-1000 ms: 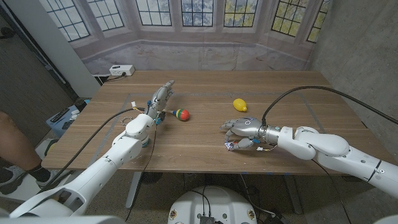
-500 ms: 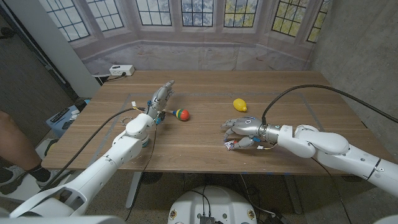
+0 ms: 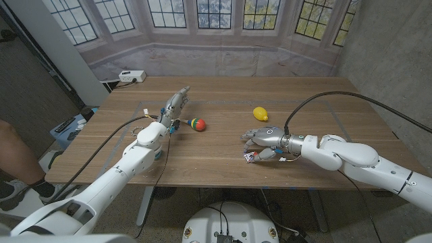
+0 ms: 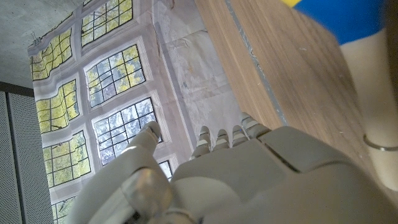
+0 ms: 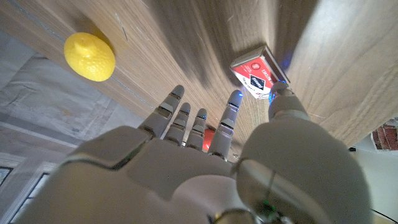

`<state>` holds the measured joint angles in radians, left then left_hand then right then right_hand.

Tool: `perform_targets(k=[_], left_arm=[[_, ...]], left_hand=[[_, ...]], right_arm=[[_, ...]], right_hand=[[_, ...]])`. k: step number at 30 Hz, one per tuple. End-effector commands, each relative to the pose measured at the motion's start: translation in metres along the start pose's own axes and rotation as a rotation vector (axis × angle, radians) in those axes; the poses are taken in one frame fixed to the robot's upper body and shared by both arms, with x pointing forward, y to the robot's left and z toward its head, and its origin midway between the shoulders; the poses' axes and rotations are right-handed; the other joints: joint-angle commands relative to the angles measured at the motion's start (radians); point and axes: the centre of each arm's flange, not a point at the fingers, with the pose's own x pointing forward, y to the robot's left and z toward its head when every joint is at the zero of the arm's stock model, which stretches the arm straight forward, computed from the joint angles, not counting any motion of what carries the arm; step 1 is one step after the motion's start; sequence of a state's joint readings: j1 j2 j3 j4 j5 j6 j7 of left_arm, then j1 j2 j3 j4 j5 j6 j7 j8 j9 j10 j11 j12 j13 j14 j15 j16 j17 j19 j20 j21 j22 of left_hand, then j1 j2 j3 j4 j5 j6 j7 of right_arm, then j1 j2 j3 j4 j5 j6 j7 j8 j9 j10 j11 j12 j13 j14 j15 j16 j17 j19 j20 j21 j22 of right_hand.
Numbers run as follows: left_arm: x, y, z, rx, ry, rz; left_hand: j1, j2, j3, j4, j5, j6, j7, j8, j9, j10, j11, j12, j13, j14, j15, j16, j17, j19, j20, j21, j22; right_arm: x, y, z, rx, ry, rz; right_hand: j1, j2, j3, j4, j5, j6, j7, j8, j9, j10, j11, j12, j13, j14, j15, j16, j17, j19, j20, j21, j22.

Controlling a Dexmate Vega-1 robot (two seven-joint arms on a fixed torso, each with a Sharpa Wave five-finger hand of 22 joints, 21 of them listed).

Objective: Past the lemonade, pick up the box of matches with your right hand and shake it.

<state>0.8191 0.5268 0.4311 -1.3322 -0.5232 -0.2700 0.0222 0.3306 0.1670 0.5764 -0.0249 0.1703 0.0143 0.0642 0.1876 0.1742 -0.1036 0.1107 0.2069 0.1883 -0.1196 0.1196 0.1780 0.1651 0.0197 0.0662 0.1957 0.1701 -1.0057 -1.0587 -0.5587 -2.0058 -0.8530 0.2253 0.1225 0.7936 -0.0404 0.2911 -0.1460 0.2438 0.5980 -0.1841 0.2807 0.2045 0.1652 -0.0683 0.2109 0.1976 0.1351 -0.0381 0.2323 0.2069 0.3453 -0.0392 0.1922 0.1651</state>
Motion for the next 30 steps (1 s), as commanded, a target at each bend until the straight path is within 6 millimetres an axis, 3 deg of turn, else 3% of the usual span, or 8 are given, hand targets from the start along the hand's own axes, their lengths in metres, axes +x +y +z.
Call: perform_targets(k=[1,18,30], left_arm=[[0.006,-0.002,-0.002,-0.001,0.007,-0.014],[0.009,-0.006,-0.003,-0.005,0.006,-0.022],[0.008,-0.007,0.0,0.005,0.001,-0.019]], left_hand=[[0.01,0.003,0.001,-0.004,0.006,0.001,-0.003,-0.002,0.005,0.008,0.001,0.003,0.003,0.005,0.004,0.0,0.003,0.001,0.005,0.0,0.004],[0.01,0.004,0.0,-0.006,0.006,0.001,-0.003,-0.002,0.005,0.008,0.0,0.002,0.003,0.004,0.004,0.0,0.003,0.001,0.005,-0.001,0.004],[0.01,0.004,-0.001,-0.007,0.006,0.0,-0.003,-0.003,0.005,0.007,0.001,0.002,0.003,0.004,0.004,-0.001,0.003,0.001,0.005,-0.001,0.004]], right_arm=[[-0.002,-0.004,0.0,0.014,0.014,-0.001],[-0.01,-0.008,0.003,0.044,0.03,-0.007],[-0.013,0.001,0.002,0.027,0.039,-0.001]], right_hand=[[0.005,-0.003,0.003,0.001,0.006,-0.005,0.001,-0.002,0.002,-0.007,-0.002,-0.003,0.004,-0.009,-0.03,-0.001,0.004,-0.001,0.001,-0.001,0.005],[0.005,-0.003,0.004,0.001,0.007,-0.004,0.003,-0.004,0.002,-0.006,-0.001,-0.004,0.005,-0.008,-0.03,-0.002,0.005,-0.003,0.003,-0.002,0.005],[0.006,-0.002,0.005,0.001,0.007,-0.01,0.003,-0.008,0.003,-0.007,-0.001,-0.005,0.005,-0.007,-0.031,-0.002,0.005,-0.003,0.003,-0.002,0.005]])
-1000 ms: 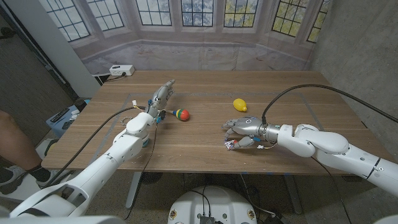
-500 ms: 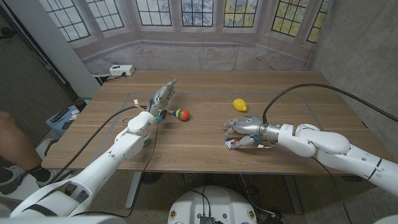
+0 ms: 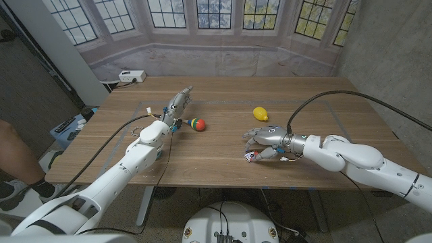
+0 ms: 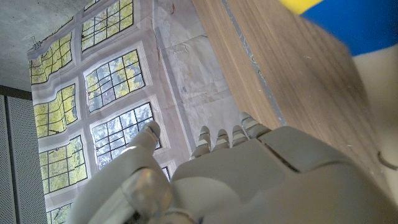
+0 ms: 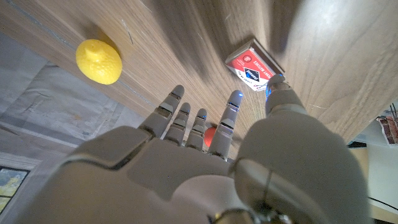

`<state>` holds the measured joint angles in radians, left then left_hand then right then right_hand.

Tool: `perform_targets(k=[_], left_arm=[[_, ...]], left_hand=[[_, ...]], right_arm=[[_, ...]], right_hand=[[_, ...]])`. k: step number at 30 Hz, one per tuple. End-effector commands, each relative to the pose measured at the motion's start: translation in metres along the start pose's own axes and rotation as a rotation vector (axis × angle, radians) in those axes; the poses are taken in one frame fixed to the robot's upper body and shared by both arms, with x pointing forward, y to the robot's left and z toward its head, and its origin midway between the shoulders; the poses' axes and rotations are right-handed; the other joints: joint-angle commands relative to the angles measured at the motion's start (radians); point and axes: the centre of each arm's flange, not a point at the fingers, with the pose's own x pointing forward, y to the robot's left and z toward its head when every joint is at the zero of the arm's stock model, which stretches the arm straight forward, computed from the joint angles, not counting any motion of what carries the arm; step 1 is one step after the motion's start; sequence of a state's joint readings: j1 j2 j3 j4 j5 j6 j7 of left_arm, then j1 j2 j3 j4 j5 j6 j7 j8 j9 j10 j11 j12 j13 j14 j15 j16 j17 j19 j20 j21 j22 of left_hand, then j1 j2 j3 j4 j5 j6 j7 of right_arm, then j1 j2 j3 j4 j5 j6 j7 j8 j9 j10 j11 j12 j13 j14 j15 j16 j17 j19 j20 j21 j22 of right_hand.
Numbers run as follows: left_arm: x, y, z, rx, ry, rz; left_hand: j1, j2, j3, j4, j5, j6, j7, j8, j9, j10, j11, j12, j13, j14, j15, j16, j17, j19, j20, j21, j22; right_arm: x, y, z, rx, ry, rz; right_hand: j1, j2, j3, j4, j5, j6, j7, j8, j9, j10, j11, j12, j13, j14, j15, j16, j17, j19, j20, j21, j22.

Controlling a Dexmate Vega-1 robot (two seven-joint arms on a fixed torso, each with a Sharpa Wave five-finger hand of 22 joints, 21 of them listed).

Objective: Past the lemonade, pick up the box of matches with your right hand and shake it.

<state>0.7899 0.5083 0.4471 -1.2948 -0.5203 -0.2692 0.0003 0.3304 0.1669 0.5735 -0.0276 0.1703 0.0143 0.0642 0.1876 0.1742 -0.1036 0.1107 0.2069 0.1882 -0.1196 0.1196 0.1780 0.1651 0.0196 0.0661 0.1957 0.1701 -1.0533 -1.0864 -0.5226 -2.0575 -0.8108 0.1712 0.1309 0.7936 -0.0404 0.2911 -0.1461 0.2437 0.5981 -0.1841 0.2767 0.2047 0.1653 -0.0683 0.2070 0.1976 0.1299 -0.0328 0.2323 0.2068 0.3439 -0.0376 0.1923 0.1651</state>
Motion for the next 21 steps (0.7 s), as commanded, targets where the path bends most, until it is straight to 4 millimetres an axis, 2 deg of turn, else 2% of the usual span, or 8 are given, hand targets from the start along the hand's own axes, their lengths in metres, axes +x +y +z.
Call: perform_targets(k=[1,10,21], left_arm=[[-0.001,-0.0012,0.003,0.005,-0.006,0.002],[-0.0007,-0.0043,0.0041,0.007,-0.008,-0.002],[-0.0016,-0.0054,0.0048,0.009,-0.007,-0.002]], left_hand=[[0.011,0.004,0.002,-0.004,0.007,0.001,-0.003,-0.003,0.005,0.008,0.001,0.002,0.003,0.004,0.004,-0.001,0.003,0.001,0.005,-0.001,0.004],[0.011,0.005,0.002,-0.005,0.007,0.002,-0.002,-0.003,0.005,0.009,0.0,0.002,0.003,0.005,0.003,0.0,0.003,0.002,0.005,-0.001,0.004],[0.011,0.005,0.001,-0.006,0.007,0.001,-0.003,-0.003,0.005,0.009,0.0,0.002,0.003,0.005,0.004,0.0,0.003,0.002,0.006,-0.001,0.004]], right_arm=[[-0.0034,0.0077,-0.0003,-0.009,0.008,0.006],[-0.0007,0.0129,-0.0024,-0.008,0.011,0.01],[0.0006,0.0158,-0.0032,-0.005,0.009,0.001]], right_hand=[[0.006,-0.002,0.005,0.001,0.007,-0.011,0.003,-0.005,0.003,-0.008,-0.002,-0.002,0.005,-0.001,-0.036,-0.002,0.005,-0.002,0.002,-0.002,0.005],[0.014,-0.005,0.008,-0.004,0.008,-0.046,-0.005,-0.022,0.003,-0.02,-0.005,-0.008,0.006,-0.006,-0.034,-0.007,0.004,-0.007,0.004,-0.003,0.005],[0.018,-0.007,0.009,-0.006,0.009,-0.038,-0.005,-0.02,0.003,-0.02,-0.002,-0.007,0.006,-0.005,-0.034,-0.008,0.004,-0.008,0.004,-0.003,0.005]])
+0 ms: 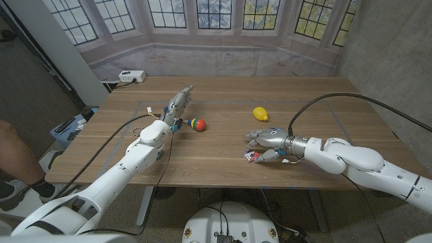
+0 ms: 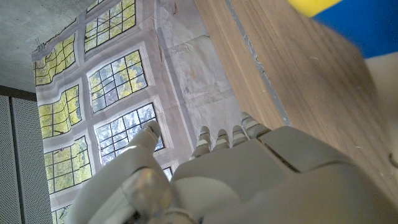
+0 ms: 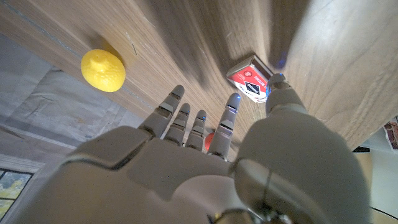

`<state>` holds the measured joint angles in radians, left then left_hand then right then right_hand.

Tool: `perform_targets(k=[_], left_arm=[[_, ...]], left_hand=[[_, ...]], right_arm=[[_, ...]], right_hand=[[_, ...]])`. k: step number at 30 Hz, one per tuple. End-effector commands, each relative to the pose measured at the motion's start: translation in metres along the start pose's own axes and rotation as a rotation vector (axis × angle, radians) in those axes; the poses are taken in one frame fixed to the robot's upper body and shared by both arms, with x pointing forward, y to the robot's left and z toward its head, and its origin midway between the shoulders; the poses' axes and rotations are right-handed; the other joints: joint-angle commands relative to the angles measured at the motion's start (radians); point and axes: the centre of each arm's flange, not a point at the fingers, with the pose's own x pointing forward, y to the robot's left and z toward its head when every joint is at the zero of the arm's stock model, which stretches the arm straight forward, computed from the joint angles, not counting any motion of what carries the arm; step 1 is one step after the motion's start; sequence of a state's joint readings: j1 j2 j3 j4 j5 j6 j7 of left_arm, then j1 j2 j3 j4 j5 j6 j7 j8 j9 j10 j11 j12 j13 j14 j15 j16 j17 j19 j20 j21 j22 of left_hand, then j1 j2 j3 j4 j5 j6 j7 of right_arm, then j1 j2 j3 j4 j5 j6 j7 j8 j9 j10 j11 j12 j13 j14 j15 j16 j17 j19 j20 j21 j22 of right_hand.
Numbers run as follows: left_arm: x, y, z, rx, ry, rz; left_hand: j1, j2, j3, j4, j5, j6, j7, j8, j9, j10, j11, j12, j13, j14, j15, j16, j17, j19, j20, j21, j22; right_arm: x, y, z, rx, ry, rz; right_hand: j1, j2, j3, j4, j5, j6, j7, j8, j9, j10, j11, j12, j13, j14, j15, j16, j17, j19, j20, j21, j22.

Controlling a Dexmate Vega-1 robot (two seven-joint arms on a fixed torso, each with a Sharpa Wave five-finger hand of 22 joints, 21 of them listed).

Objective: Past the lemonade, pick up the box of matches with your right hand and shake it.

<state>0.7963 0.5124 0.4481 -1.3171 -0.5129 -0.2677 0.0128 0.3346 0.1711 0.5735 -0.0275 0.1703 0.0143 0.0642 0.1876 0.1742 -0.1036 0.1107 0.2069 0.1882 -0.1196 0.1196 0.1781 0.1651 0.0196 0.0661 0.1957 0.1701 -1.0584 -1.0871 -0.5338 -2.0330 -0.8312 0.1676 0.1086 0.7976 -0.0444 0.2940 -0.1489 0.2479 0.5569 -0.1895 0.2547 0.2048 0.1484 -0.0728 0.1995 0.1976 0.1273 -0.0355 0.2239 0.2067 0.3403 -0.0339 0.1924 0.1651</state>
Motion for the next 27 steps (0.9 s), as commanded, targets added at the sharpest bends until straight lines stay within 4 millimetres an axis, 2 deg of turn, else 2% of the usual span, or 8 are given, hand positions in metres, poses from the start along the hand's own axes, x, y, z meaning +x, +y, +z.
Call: perform_targets(k=[1,19,27], left_arm=[[-0.0009,-0.0024,0.0004,0.001,0.003,-0.003],[-0.0021,-0.0045,0.0001,0.005,0.004,-0.008],[-0.0021,-0.0046,0.0003,0.005,0.003,-0.008]], left_hand=[[0.007,0.001,0.001,-0.006,0.007,0.002,-0.003,-0.003,0.005,0.009,0.0,0.002,0.003,0.005,0.003,0.0,0.003,0.002,0.005,0.0,0.004],[0.008,0.001,0.0,-0.007,0.007,0.002,-0.004,-0.003,0.005,0.009,0.0,0.002,0.003,0.005,0.003,0.0,0.003,0.002,0.006,-0.001,0.004],[0.008,0.002,0.0,-0.008,0.007,0.002,-0.004,-0.003,0.005,0.009,0.0,0.002,0.003,0.005,0.005,0.0,0.003,0.002,0.006,-0.001,0.004]], right_arm=[[0.0015,0.0043,-0.0004,0.002,-0.004,-0.01],[0.0046,0.0073,0.0011,0.004,-0.011,-0.063],[0.0061,0.0084,0.0015,0.0,-0.016,-0.083]], right_hand=[[0.014,-0.004,0.007,-0.003,0.005,0.008,0.002,0.004,0.003,-0.003,0.003,0.0,0.006,-0.002,-0.032,0.0,0.004,-0.003,0.0,-0.003,0.005],[0.023,-0.006,0.011,-0.005,0.007,0.146,0.01,0.056,0.008,0.054,0.0,0.016,0.007,0.031,-0.047,0.008,0.005,0.03,-0.006,0.007,0.006],[0.027,-0.005,0.014,-0.004,0.009,0.182,0.013,0.069,0.008,0.074,-0.005,0.02,0.007,0.042,-0.054,0.011,0.006,0.042,-0.009,0.009,0.006]])
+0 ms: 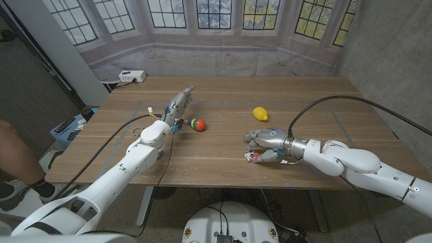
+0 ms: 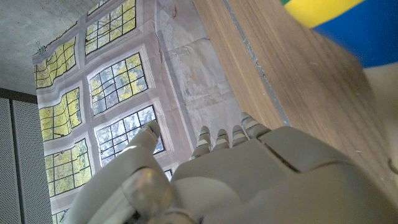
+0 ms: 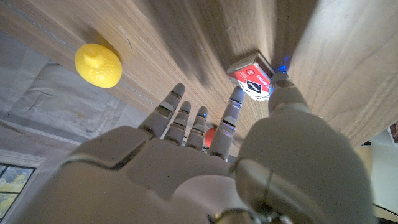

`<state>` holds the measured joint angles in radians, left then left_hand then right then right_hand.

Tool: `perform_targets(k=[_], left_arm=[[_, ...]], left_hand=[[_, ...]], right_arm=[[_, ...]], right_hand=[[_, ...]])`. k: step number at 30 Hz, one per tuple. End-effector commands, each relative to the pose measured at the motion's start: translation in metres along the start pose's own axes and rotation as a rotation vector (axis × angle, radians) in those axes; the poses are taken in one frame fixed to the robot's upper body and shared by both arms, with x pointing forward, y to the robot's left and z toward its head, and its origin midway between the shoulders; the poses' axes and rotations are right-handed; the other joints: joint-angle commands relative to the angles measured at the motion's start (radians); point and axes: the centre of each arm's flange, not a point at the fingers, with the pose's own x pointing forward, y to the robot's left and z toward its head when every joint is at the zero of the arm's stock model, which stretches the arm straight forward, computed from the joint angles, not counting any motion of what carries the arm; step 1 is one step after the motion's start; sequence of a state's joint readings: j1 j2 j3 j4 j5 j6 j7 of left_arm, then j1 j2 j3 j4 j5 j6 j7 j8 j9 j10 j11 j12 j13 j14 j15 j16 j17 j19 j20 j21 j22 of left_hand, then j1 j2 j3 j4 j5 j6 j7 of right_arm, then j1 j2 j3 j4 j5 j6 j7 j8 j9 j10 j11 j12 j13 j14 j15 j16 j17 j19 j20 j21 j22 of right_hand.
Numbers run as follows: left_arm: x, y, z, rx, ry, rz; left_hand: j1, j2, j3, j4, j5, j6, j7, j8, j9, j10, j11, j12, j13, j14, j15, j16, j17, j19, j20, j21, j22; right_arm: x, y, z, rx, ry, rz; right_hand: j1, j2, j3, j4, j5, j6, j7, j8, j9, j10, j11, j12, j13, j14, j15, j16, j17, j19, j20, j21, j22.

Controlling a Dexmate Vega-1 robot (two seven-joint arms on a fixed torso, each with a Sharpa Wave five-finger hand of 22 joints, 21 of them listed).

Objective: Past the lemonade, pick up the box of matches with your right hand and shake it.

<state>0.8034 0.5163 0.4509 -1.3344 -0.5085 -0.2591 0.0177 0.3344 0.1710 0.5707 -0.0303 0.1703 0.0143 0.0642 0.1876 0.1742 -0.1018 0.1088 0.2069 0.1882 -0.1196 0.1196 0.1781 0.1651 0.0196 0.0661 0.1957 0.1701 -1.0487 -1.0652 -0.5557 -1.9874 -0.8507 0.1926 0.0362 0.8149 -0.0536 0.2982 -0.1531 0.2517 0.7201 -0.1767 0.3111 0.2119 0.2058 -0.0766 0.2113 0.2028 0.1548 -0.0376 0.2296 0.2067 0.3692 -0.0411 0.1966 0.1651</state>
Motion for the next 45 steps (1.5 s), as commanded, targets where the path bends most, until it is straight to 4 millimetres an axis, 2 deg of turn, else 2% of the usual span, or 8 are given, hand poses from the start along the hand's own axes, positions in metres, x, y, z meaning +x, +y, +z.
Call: perform_targets(k=[1,20,45], left_arm=[[-0.001,-0.001,0.0,0.002,0.001,-0.002],[-0.003,-0.003,0.0,-0.002,-0.006,-0.004],[-0.014,-0.01,0.005,0.007,-0.024,0.013]], left_hand=[[0.009,0.002,0.003,-0.005,0.007,0.002,-0.004,-0.003,0.005,0.008,0.002,0.002,0.004,0.005,0.005,0.0,0.003,0.002,0.006,-0.001,0.004],[0.009,0.002,0.002,-0.007,0.007,0.005,-0.004,-0.003,0.005,0.008,0.002,0.002,0.004,0.005,0.003,0.0,0.003,0.002,0.006,-0.001,0.004],[0.011,0.003,0.001,-0.009,0.008,0.007,-0.002,-0.003,0.005,0.011,0.004,0.003,0.004,0.007,0.004,0.0,0.003,0.003,0.007,-0.001,0.004]], right_arm=[[0.002,0.001,0.001,-0.004,-0.006,-0.039],[-0.002,-0.008,0.001,-0.005,-0.002,-0.071],[-0.002,-0.03,-0.009,0.019,0.034,-0.211]], right_hand=[[0.01,0.004,0.01,0.0,0.005,0.025,0.0,0.015,0.001,0.018,-0.001,0.009,0.002,0.016,-0.052,0.006,0.006,0.015,-0.002,0.005,0.006],[0.013,0.006,0.008,0.002,0.004,0.056,0.004,0.025,0.001,0.041,-0.004,0.012,0.002,0.033,-0.056,0.011,0.007,0.028,-0.007,0.006,0.005],[0.006,0.005,0.004,0.007,0.003,0.055,0.009,0.021,0.0,0.049,-0.007,0.009,0.002,0.036,-0.059,0.011,0.008,0.029,-0.004,0.003,0.005]])
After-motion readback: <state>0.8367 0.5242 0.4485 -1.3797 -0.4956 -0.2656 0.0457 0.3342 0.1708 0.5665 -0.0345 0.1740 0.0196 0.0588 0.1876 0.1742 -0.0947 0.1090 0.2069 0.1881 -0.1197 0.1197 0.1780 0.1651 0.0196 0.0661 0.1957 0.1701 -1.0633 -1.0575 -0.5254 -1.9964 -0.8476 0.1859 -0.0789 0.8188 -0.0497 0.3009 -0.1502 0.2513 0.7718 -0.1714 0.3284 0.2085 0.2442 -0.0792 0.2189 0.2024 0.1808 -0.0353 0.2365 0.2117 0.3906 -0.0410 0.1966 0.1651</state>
